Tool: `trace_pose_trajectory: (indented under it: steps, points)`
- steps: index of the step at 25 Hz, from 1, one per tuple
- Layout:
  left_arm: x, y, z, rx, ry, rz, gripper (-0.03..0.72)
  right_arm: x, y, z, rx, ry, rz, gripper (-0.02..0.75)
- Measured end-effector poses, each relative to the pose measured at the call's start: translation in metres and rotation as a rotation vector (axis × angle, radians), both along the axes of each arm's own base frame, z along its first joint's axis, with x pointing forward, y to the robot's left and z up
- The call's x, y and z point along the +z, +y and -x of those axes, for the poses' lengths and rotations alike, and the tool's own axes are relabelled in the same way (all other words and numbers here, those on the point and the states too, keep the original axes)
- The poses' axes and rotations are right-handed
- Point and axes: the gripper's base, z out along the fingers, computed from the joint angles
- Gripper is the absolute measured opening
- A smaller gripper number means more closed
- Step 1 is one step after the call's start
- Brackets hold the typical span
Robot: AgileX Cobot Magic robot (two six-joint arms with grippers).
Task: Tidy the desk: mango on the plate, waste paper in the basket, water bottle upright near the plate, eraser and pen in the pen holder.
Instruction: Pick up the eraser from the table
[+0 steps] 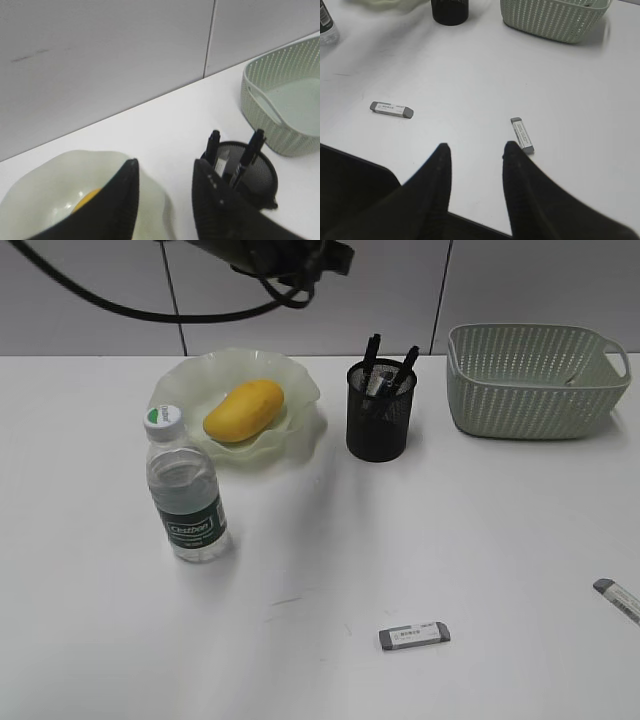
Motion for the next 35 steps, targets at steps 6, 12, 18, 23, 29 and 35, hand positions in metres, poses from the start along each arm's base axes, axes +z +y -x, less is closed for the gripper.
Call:
trace_pose_trajectory:
  steps: [6,12,18,23,29,35]
  points:
    - [0.031,0.075,0.107,-0.021,0.025,-0.096,0.267,0.000,0.000,0.000,0.000,0.000,0.000,0.286]
    - [0.016,0.167,0.218,0.039,0.079,-0.083,0.446,0.000,0.000,0.000,0.000,0.000,0.000,0.260]
    - [0.005,0.236,0.305,0.099,0.073,0.056,0.521,0.000,0.000,0.000,0.000,0.000,0.000,0.256]
    - [-0.014,0.267,0.344,0.115,0.051,0.132,0.522,0.000,0.000,0.000,0.000,0.000,0.000,0.256]
    - [-0.017,0.278,0.358,0.107,-0.011,0.191,0.502,0.000,0.000,0.000,0.000,0.000,0.000,0.256]
    - [-0.017,0.278,0.358,0.104,-0.016,0.189,0.463,0.009,0.002,-0.015,-0.078,0.055,-0.002,0.256]
